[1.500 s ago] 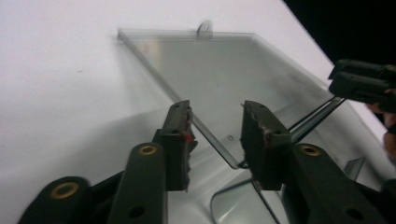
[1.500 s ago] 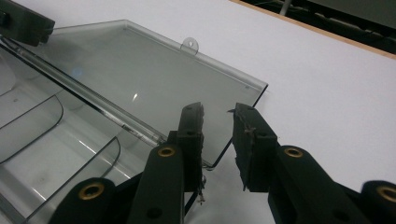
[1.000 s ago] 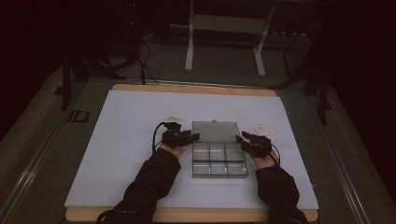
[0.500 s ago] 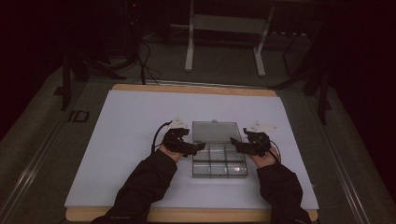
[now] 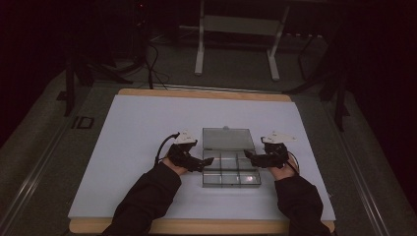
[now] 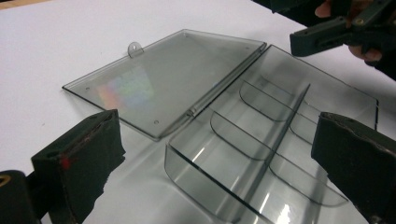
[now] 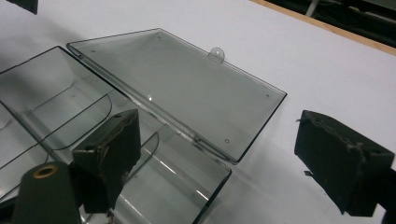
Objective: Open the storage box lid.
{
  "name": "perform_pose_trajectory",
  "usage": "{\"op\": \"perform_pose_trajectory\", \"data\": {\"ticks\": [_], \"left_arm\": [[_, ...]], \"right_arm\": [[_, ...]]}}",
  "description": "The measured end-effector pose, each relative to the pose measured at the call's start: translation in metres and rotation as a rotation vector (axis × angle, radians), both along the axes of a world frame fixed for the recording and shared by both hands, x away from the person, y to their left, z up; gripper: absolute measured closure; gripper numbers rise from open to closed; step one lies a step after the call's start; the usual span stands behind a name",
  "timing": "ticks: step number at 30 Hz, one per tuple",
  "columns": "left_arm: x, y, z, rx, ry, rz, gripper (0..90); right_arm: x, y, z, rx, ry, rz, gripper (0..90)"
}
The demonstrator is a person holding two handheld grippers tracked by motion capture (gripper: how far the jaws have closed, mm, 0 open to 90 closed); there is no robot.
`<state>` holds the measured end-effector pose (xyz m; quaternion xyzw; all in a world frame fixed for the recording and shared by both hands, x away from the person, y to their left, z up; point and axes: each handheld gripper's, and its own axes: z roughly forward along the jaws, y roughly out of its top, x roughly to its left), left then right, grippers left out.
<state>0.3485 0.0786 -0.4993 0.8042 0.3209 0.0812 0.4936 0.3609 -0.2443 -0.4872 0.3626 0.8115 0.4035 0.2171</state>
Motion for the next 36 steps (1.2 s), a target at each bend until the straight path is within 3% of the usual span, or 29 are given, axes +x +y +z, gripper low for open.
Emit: {"op": "perform_pose_trajectory", "data": {"ticks": [14, 36], "left_arm": [[-0.016, 0.013, -0.001, 0.006, -0.005, -0.009, 3.5], [-0.046, 0.038, -0.012, 0.046, 0.012, -0.013, 3.6]], "right_arm": [[-0.015, -0.015, 0.003, 0.004, -0.01, 0.008, 14.3], [-0.048, -0.049, -0.006, 0.017, -0.017, 0.001, 14.4]]}}
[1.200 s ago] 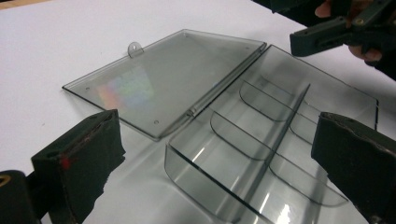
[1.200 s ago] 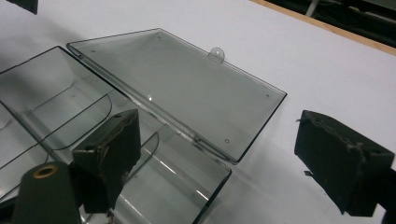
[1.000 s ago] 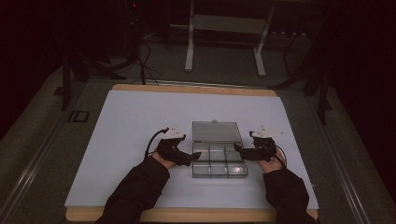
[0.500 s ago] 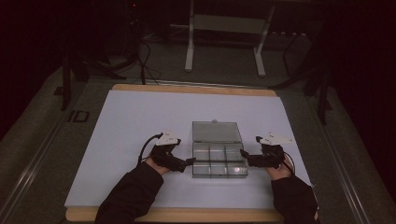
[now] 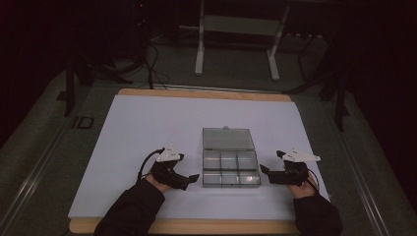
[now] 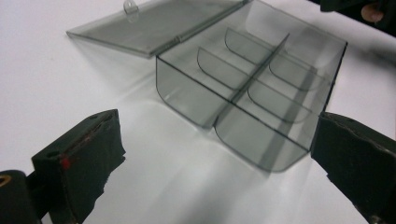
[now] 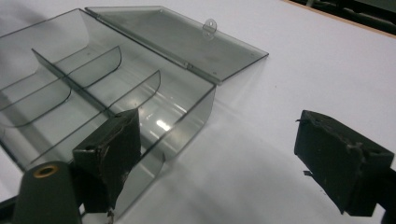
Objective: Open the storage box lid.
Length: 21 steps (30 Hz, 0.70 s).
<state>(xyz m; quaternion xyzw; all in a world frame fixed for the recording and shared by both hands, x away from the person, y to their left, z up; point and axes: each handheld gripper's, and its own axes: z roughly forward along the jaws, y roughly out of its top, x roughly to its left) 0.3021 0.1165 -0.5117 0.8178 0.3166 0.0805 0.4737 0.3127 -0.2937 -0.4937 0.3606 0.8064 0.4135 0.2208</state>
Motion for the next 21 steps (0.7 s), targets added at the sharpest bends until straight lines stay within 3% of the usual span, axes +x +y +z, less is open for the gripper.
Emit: {"op": "perform_pose_trajectory", "data": {"ticks": [11, 21], "left_arm": [[-0.017, 0.006, -0.013, 0.033, 0.004, 0.002, 3.6], [-0.024, 0.019, -0.019, 0.051, 0.007, 0.048, 3.5]], "right_arm": [[-0.013, -0.013, -0.009, -0.004, 0.006, -0.007, 14.4], [-0.021, -0.027, -0.024, -0.012, 0.015, -0.02, 14.3]]}}
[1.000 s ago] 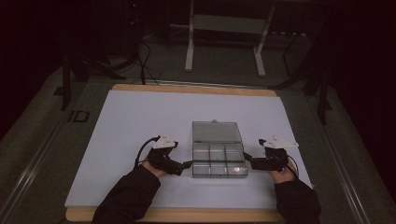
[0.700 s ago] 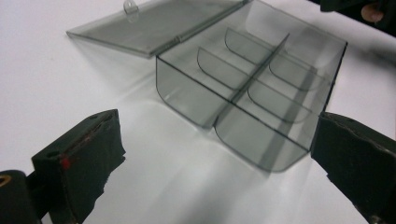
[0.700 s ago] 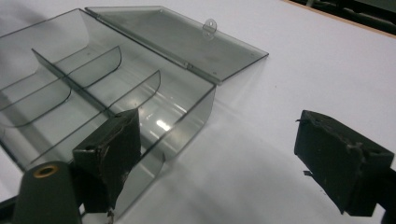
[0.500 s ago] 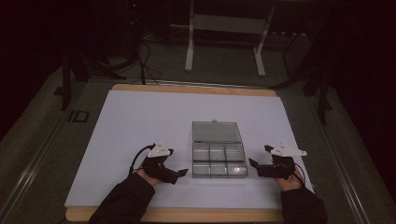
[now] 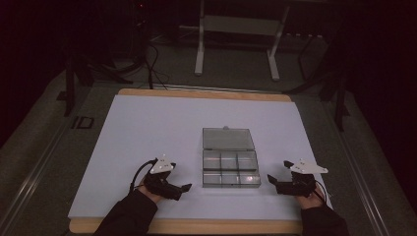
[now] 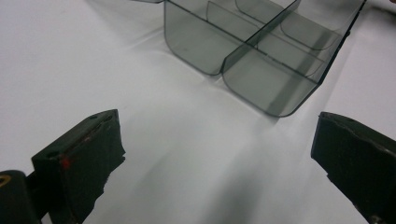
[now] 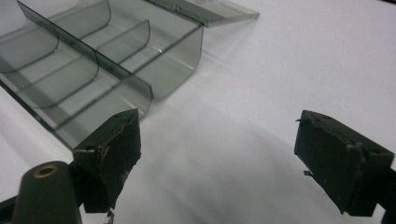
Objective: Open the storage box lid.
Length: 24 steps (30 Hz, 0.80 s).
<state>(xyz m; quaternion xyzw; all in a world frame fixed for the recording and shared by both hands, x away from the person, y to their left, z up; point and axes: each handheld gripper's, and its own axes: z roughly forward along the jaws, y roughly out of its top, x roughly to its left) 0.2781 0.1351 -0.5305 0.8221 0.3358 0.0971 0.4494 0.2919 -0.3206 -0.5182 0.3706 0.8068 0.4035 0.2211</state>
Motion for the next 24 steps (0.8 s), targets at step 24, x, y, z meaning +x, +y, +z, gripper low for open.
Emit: {"op": "perform_pose_trajectory", "data": {"ticks": [24], "left_arm": [[-0.02, 0.02, -0.007, 0.087, -0.049, 0.119, 3.4]], "right_arm": [[-0.016, -0.026, -0.013, -0.005, -0.034, -0.107, 14.0]]}}
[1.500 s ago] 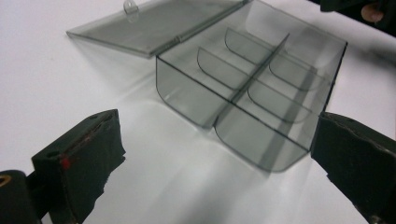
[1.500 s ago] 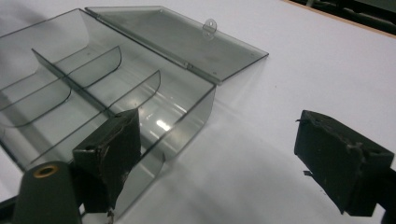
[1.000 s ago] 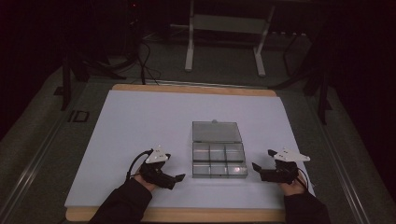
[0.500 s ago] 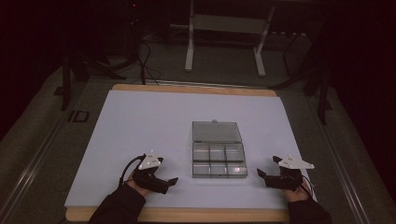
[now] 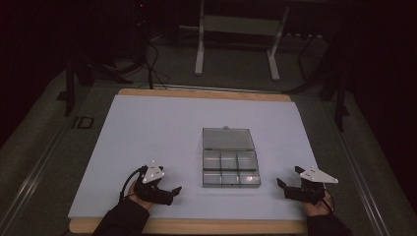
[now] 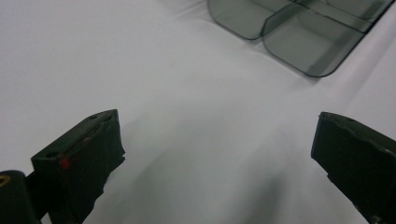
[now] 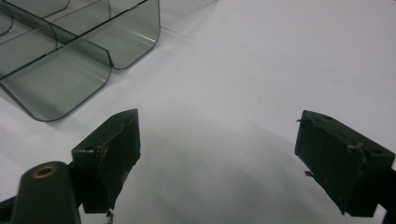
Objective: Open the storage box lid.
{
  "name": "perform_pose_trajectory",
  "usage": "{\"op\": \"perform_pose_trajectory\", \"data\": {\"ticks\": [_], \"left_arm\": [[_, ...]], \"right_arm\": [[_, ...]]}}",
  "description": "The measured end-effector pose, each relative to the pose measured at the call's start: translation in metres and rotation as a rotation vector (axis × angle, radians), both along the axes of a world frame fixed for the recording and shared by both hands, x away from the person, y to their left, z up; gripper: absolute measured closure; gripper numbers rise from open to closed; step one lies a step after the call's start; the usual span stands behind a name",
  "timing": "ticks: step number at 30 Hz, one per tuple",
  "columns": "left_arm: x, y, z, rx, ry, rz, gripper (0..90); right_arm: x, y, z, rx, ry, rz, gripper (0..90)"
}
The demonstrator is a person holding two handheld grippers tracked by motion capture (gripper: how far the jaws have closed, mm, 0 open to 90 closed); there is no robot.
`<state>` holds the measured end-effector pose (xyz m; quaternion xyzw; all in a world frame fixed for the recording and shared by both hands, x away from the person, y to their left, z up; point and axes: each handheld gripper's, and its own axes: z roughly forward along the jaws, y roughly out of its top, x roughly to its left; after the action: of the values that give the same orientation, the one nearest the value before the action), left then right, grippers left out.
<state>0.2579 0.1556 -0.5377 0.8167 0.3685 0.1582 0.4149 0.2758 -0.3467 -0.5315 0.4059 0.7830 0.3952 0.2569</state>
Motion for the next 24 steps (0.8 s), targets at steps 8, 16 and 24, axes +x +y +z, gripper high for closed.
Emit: {"op": "perform_pose_trajectory", "data": {"ticks": [8, 16, 24], "left_arm": [[-0.002, 0.0086, -0.0007, -0.036, -0.018, 0.062, 3.4], [-0.0066, 0.0065, -0.001, -0.019, -0.064, 0.079, 3.4], [-0.005, 0.0077, -0.0014, -0.025, -0.048, 0.09, 3.4]], "right_arm": [[-0.0008, -0.0055, -0.0003, 0.018, -0.02, -0.06, 13.8], [-0.0015, -0.0047, -0.0014, 0.009, -0.031, -0.085, 13.9], [-0.0026, -0.0048, -0.0019, 0.009, -0.044, -0.112, 14.2]]}}
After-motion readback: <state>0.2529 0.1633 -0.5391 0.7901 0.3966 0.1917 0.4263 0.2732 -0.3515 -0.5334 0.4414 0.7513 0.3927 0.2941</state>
